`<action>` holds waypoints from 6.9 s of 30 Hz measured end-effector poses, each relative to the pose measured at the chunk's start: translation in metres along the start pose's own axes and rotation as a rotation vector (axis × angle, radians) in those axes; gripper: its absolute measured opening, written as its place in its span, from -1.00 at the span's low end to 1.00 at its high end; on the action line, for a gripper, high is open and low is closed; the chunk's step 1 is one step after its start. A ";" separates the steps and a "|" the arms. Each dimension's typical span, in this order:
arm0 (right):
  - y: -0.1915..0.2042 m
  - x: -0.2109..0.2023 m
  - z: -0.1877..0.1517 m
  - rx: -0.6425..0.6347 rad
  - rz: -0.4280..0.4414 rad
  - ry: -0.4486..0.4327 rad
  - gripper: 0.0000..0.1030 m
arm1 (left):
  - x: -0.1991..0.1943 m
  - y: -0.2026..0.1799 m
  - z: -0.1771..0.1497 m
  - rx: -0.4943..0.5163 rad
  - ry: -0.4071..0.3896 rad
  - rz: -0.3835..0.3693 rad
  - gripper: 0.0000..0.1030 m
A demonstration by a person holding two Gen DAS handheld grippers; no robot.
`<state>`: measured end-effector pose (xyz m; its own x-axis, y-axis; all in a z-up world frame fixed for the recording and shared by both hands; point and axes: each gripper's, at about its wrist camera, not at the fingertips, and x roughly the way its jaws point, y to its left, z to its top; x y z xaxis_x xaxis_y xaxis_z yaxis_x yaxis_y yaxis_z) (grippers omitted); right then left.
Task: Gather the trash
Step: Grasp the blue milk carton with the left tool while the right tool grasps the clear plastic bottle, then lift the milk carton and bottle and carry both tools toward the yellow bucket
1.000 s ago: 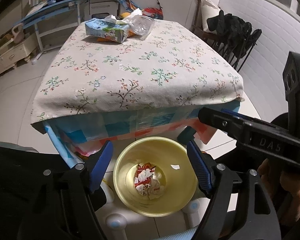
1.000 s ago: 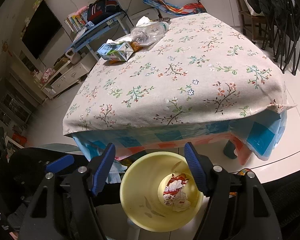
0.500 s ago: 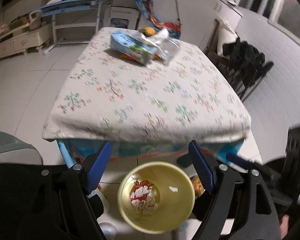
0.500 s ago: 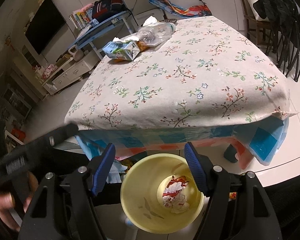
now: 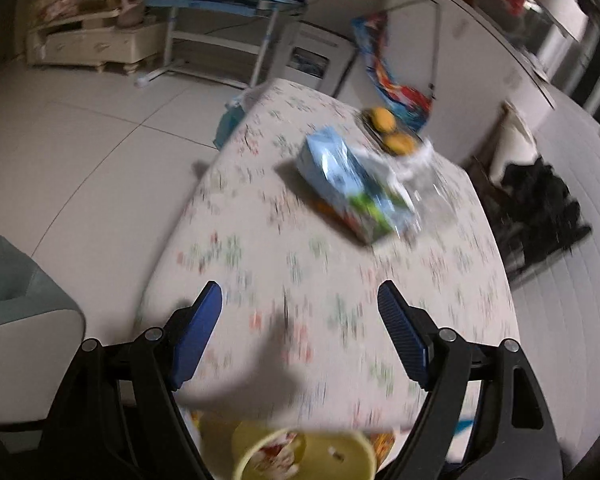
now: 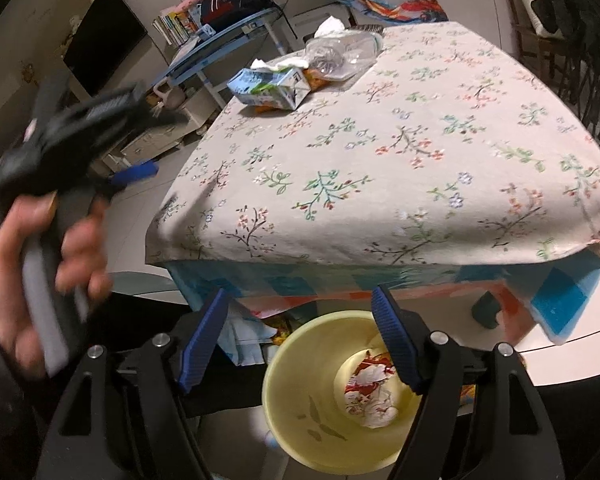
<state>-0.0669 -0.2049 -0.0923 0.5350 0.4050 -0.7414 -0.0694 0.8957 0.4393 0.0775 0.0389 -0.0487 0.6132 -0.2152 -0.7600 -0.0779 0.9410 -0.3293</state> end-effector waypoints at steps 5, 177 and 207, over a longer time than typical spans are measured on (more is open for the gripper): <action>-0.009 0.005 0.000 0.044 0.028 0.018 0.39 | 0.044 -0.006 0.040 -0.065 0.015 0.041 0.50; -0.082 -0.018 0.073 0.368 0.271 -0.138 0.05 | 0.023 -0.031 -0.029 0.253 0.203 -0.186 0.36; -0.070 -0.034 0.051 0.365 0.337 -0.143 0.06 | -0.025 -0.029 -0.042 0.240 0.008 -0.246 0.06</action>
<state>-0.0370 -0.2910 -0.0720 0.6451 0.6084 -0.4623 0.0267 0.5867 0.8094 0.0309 0.0060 -0.0434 0.5841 -0.4448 -0.6790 0.2594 0.8949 -0.3631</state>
